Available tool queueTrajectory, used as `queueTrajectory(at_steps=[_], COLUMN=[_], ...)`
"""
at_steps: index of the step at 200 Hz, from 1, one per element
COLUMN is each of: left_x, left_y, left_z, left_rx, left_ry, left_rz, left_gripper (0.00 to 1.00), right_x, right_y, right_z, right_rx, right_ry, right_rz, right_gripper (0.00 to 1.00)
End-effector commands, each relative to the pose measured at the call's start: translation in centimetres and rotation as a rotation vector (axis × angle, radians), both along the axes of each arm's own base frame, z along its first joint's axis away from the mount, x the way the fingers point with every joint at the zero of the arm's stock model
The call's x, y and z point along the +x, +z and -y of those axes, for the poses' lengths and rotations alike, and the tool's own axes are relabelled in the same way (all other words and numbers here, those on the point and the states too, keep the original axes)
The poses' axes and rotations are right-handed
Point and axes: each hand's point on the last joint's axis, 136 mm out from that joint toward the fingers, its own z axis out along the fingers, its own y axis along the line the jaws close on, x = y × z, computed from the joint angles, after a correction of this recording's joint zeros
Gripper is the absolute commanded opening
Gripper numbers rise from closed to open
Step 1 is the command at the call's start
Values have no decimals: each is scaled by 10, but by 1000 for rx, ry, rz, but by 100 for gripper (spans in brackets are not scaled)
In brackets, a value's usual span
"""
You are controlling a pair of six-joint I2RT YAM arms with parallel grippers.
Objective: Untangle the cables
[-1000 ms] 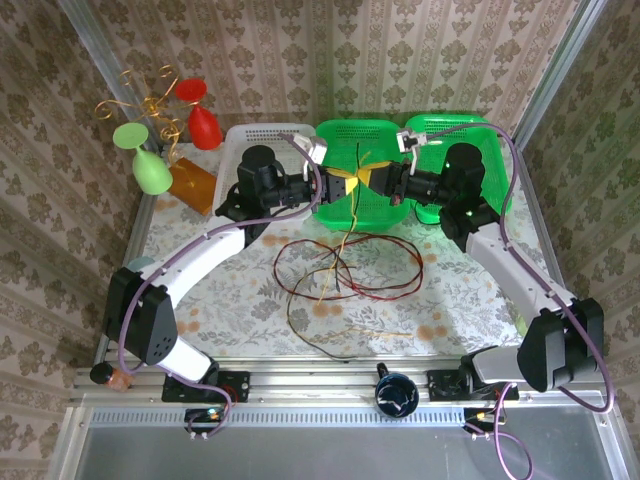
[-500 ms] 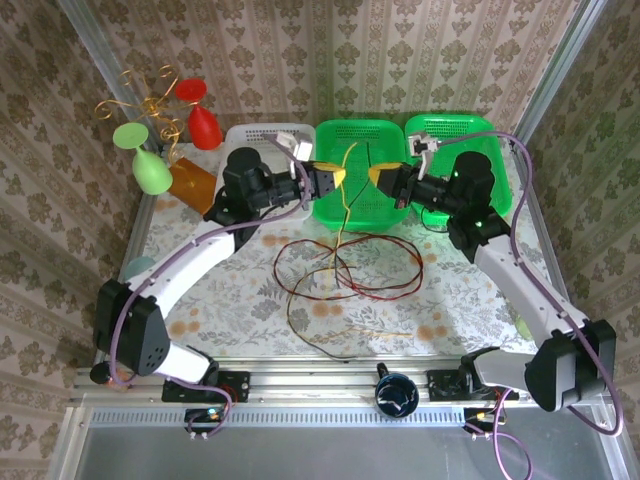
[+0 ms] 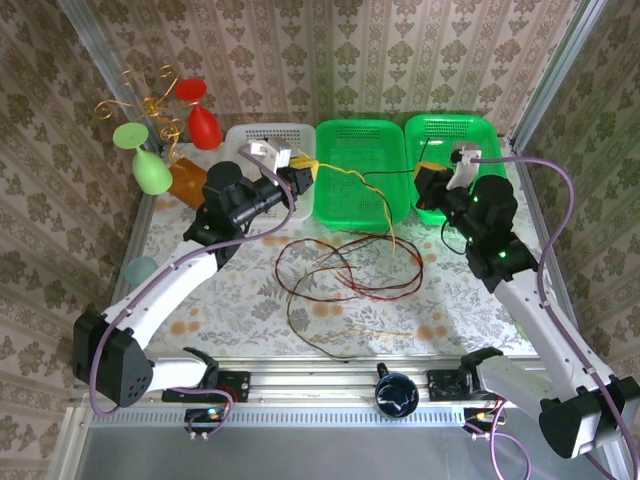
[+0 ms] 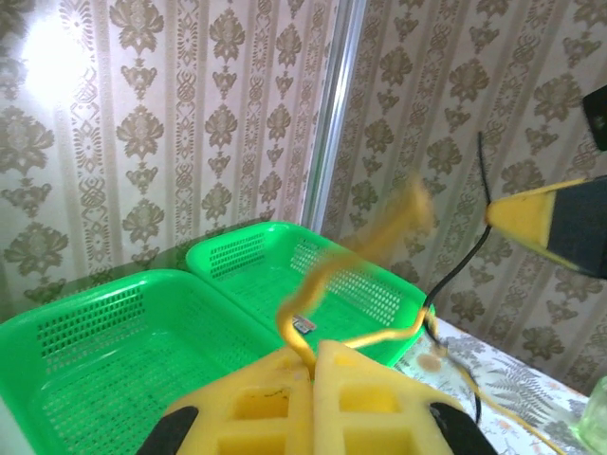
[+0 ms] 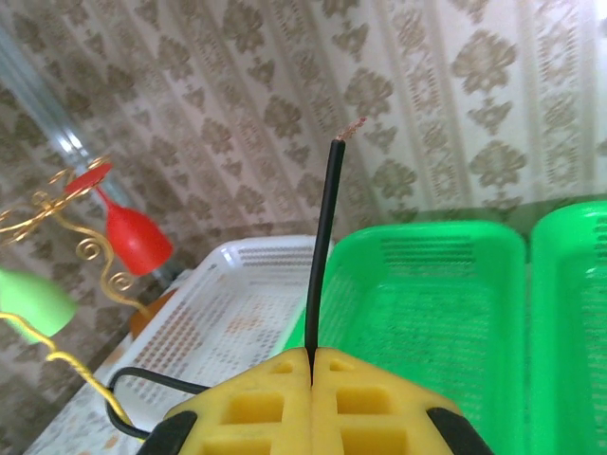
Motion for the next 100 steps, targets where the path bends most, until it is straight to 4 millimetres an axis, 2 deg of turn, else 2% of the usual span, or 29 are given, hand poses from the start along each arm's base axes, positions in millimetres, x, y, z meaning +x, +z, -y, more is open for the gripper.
queueTrajectory(at_steps=[1, 30, 68, 71, 81, 100], left_x=[9, 7, 3, 7, 8, 7], left_y=[-4, -4, 9, 10, 13, 17], left_z=[-22, -31, -52, -61, -70, -77], left_rx=[33, 32, 7, 3, -12, -28], left_ry=[113, 129, 163, 189, 206, 217], left_rz=[18, 13, 17, 15, 12, 12], left_gripper=[0, 0, 0, 0, 0, 0], right_x=[-1, -8, -15, -15, -17, -18], right_y=[8, 20, 17, 17, 15, 14], right_z=[45, 52, 56, 57, 58, 56], right_rx=[-59, -66, -85, -85, -82, -76], right_ry=[-208, -215, -222, -224, -227, -215], right_rz=[42, 73, 67, 67, 64, 62], right_gripper=[0, 0, 0, 0, 0, 0])
